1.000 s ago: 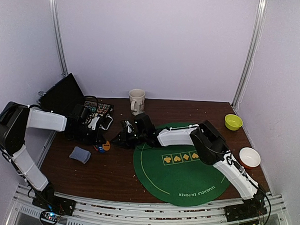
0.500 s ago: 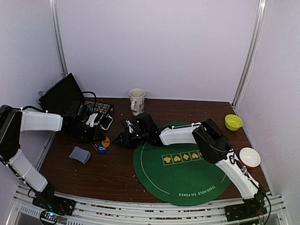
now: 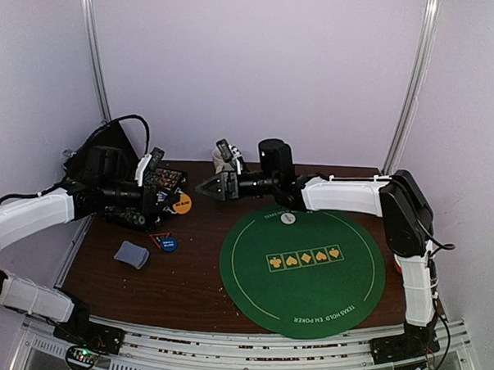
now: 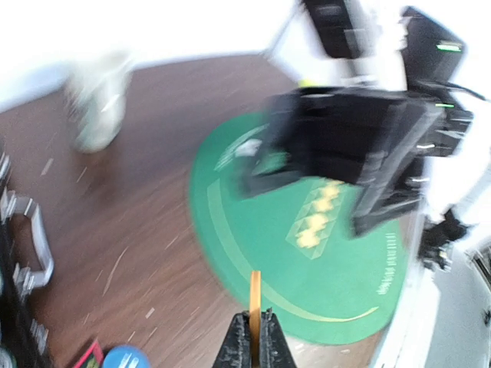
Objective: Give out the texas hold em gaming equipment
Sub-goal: Pass from the left arm to the right
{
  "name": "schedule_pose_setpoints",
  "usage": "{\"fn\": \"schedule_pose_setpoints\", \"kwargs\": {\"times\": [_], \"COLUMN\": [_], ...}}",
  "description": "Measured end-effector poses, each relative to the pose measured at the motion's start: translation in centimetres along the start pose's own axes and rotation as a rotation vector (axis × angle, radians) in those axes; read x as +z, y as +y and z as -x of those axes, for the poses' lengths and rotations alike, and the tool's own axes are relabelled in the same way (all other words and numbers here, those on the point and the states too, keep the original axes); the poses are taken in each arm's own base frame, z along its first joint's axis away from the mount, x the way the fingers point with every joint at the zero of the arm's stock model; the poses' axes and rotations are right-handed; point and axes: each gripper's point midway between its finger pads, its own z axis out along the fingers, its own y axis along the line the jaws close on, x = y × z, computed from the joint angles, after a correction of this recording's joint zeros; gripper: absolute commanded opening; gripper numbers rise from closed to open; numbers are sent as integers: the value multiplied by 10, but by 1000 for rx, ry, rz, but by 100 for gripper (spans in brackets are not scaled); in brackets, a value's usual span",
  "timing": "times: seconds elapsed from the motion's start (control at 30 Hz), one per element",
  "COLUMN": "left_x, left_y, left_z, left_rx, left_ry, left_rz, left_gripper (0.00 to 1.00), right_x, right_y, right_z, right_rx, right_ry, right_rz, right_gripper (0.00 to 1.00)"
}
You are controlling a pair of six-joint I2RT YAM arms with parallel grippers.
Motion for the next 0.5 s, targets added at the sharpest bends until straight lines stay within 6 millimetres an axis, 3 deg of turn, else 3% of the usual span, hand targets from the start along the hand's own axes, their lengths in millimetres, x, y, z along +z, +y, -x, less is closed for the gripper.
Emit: {"fn": "schedule_pose_setpoints", "kwargs": {"times": [0.1, 0.17, 0.5], "left_x": [-8, -10, -11], "left_y": [-30, -41, -47], "left_z": [15, 19, 21], "left_rx": [77, 103, 117], "left_ry": [-58, -74, -82], "left_rz": [-92, -134, -169], "left_gripper": [0, 0, 0], "right_x": [-1, 1, 6], "right_y": [15, 22, 51], "right_z": [8, 5, -4], "right_rx": [-62, -78, -100], "right_ry": [-21, -17, 13], "right_rz": [39, 68, 182], "right_gripper": [72, 66, 22]}}
